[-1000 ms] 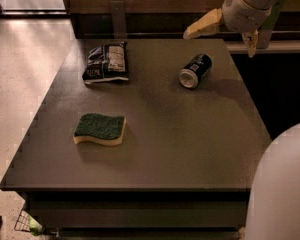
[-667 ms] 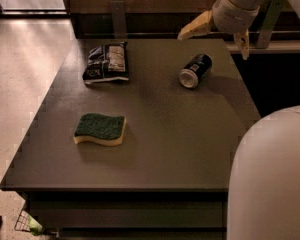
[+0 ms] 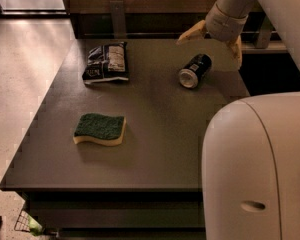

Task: Place pepsi can upright

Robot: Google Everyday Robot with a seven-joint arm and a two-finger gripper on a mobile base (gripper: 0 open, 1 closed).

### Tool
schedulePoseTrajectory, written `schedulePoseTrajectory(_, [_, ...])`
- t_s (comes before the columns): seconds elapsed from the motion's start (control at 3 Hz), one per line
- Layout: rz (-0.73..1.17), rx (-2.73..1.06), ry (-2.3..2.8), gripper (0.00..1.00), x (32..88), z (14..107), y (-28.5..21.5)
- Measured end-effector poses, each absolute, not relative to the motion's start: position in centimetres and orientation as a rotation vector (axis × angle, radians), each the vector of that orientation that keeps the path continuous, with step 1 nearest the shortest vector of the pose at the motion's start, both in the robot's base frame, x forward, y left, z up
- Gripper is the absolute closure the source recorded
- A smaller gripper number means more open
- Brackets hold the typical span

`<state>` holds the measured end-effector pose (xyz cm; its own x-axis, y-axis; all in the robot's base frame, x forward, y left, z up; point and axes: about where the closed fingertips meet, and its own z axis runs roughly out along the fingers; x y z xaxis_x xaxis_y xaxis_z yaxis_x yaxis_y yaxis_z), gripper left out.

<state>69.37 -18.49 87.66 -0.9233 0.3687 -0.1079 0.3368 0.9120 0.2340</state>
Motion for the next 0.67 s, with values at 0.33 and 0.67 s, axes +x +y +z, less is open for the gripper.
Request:
schedulePoseTrajectory(0.33, [0.312, 0.623, 2.943, 0.0, 70.0, 86.3, -18.5])
schedulePoseTrajectory(0.67, [0.289, 0.684, 2.967, 0.0, 70.8, 84.9, -18.0])
